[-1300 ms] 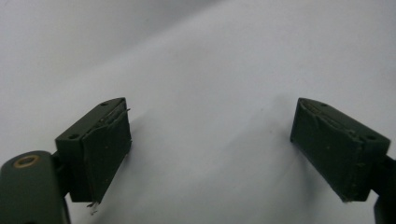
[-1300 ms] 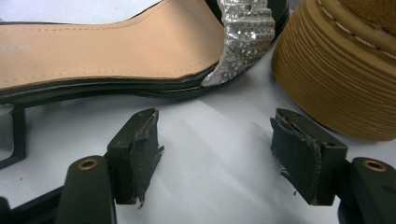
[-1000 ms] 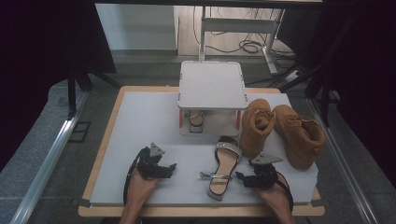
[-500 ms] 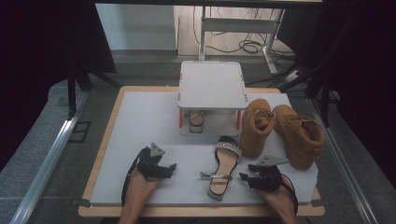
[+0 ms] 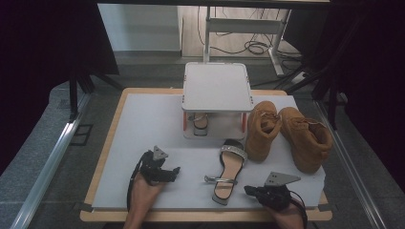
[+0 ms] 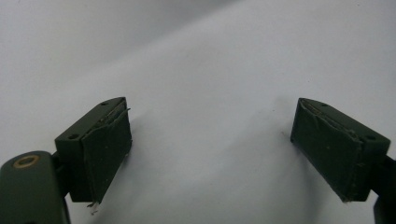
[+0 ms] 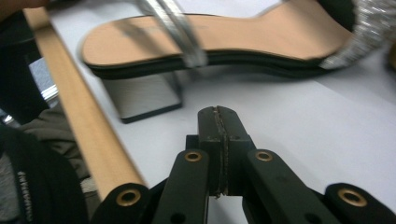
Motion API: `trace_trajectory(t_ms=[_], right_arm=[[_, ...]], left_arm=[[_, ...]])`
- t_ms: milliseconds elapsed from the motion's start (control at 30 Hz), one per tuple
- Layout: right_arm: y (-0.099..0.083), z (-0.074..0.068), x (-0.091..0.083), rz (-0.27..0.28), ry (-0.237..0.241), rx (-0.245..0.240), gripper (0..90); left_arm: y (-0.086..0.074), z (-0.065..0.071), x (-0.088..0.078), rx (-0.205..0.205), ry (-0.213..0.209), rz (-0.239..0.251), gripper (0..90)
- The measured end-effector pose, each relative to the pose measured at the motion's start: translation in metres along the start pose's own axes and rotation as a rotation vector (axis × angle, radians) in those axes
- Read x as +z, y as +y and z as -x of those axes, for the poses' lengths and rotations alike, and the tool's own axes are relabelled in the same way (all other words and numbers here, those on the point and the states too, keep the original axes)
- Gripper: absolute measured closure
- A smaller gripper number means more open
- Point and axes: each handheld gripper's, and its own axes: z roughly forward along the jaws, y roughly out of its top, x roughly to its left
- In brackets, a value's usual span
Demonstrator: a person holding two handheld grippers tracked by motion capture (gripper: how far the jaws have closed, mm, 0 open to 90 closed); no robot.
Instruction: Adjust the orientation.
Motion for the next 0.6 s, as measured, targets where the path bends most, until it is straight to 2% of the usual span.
trace_trajectory(t_ms=[67, 133, 200, 233, 600], right_arm=[[0.000, -0.003, 0.000, 0.002, 0.004, -0.009, 89.8], [0.003, -0.012, 0.004, -0.006, 0.034, -0.044, 89.9], [0.003, -0.015, 0.006, -0.010, 0.039, -0.055, 89.9], [0.004, -0.019, 0.010, -0.012, 0.056, -0.068, 89.9], [0.009, -0.028, 0.024, -0.012, 0.093, -0.098, 89.7]], left_arm=[[0.000, 0.000, 0.000, 0.000, 0.002, 0.000, 12.3], [0.000, 0.000, 0.000, -0.001, 0.003, 0.001, 12.4], [0.000, 0.000, 0.000, -0.001, 0.003, 0.001, 12.4], [0.000, 0.000, 0.000, -0.001, 0.003, 0.001, 12.4], [0.000, 0.000, 0.000, -0.001, 0.003, 0.001, 12.4]])
